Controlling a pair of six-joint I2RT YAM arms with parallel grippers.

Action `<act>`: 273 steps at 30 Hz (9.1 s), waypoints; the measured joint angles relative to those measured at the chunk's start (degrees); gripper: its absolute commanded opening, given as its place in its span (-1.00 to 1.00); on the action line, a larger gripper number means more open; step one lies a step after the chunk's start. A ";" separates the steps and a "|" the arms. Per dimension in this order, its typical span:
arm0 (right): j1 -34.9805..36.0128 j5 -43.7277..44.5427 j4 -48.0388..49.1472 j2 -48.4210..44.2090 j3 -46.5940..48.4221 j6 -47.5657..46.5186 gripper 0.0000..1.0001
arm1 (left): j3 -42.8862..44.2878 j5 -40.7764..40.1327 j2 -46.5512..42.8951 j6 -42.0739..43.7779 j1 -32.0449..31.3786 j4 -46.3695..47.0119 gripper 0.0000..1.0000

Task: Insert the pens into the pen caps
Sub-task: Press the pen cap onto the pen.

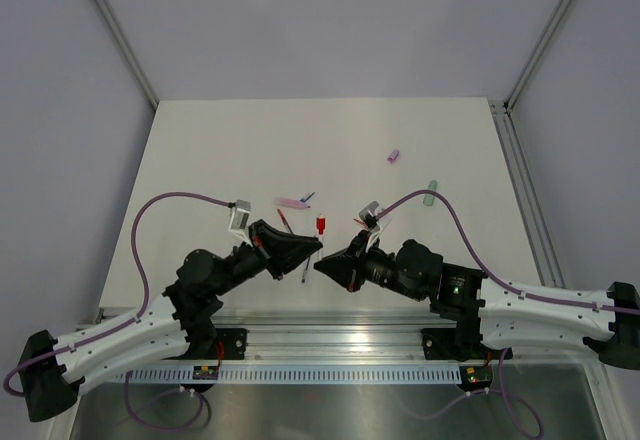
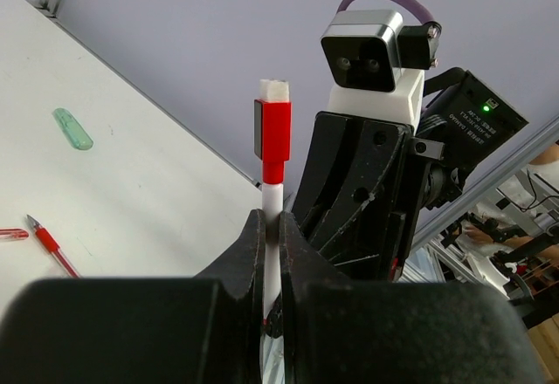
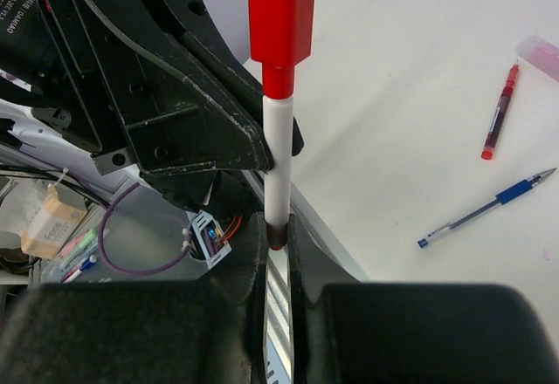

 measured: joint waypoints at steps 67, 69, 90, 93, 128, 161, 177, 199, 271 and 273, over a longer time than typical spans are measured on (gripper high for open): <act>-5.73 7.65 -19.93 0.92 24.92 -1.16 0.57 | 1.60 -0.02 3.23 14.14 0.22 -7.69 -1.00; -5.73 9.38 -21.24 3.91 27.12 -1.40 0.57 | 1.60 -0.92 3.23 14.75 0.22 -7.74 -1.00; -5.77 11.41 -25.68 15.69 29.53 -1.05 0.20 | 1.44 -5.14 3.26 15.67 0.22 -9.27 -1.00; -5.77 11.10 -25.53 16.70 29.53 -1.01 0.10 | 1.44 -5.18 3.26 15.67 0.22 -9.29 -1.00; -6.23 12.31 -22.49 17.38 26.86 0.74 -1.00 | 1.29 -5.20 4.13 15.21 0.22 -11.04 -1.00; 1.38 26.67 -6.75 18.91 11.04 11.76 -1.00 | 2.58 0.48 4.37 13.46 3.87 -27.67 -1.00; 2.69 28.79 -6.05 22.45 10.97 13.88 -1.00 | 2.89 4.55 6.99 11.32 6.62 -29.79 -1.00; 3.93 32.81 -12.39 26.82 17.75 18.91 -1.00 | 5.25 3.13 6.64 12.24 7.85 -33.20 -1.00; -2.64 20.76 -19.52 22.21 21.22 9.55 -0.20 | 2.32 0.63 9.97 5.16 2.82 -11.50 -1.00; -2.86 20.37 -19.45 22.16 21.64 9.64 -0.18 | 2.32 0.90 9.57 5.44 2.40 -10.95 -1.00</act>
